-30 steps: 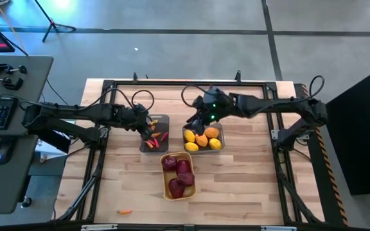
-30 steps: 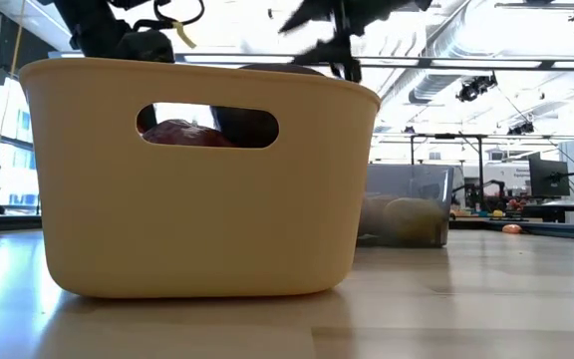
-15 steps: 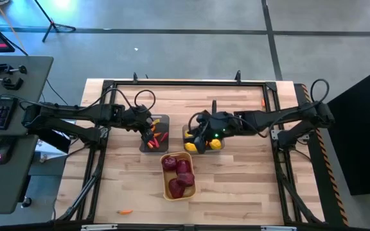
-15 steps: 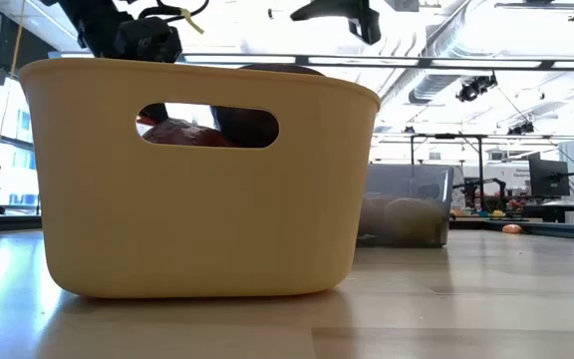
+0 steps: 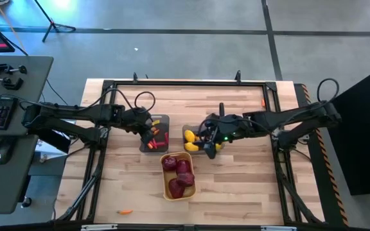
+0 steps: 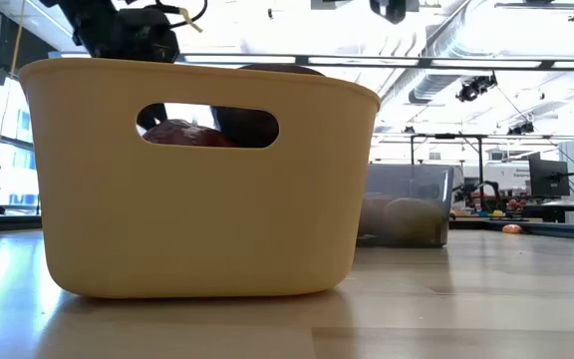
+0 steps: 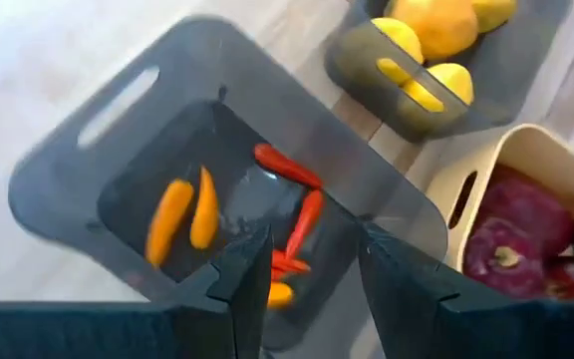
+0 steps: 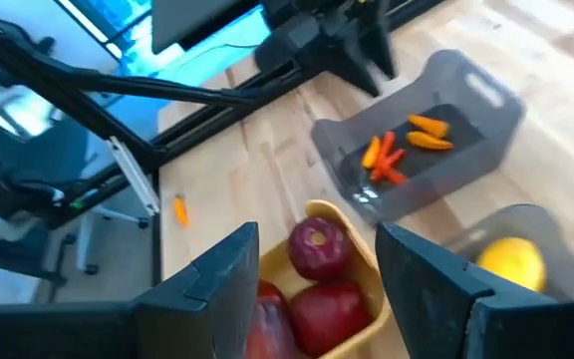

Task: Sort produce into baskets
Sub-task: Put the yellow chili pepper into the left black bin

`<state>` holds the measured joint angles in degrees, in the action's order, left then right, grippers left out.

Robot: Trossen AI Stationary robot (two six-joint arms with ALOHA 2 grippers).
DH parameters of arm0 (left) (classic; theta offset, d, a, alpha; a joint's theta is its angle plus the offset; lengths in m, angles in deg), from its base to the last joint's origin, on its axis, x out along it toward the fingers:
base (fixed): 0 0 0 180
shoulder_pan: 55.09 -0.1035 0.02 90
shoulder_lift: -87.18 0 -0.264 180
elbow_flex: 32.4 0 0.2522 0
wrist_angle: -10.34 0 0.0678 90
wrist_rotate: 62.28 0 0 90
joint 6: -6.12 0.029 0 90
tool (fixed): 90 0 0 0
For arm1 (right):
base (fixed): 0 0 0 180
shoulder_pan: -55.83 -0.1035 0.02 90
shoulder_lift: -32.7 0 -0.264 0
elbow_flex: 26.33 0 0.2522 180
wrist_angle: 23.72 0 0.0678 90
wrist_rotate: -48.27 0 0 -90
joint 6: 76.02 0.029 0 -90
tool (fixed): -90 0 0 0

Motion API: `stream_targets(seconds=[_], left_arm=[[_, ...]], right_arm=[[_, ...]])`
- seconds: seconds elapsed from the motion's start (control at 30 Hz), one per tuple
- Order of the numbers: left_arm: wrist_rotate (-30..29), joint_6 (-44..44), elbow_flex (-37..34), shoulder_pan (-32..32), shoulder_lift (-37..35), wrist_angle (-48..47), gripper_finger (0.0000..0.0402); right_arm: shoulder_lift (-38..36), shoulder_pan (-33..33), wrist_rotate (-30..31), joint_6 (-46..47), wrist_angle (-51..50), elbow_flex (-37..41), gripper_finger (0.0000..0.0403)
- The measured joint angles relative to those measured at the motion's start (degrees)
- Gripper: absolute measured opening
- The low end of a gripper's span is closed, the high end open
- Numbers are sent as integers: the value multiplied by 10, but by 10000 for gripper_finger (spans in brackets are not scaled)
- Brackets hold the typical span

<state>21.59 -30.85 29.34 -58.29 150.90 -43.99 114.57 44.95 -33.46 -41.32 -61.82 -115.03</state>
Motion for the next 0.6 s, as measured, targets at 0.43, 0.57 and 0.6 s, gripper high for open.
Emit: stream_targets(seconds=[0.43, 0.57, 0.6], left_arm=[[69, -186, 0, 136, 0, 10, 138], [53, -265, 1, 272, 18, 41, 131], [50, -286, 1, 308, 27, 38, 130]], right_arm=[[-21, -33, 41, -17, -112, 0, 193], [-19, -47, 70, -16, -142, 0, 193], [-20, -50, 79, -15, -148, 0, 193]])
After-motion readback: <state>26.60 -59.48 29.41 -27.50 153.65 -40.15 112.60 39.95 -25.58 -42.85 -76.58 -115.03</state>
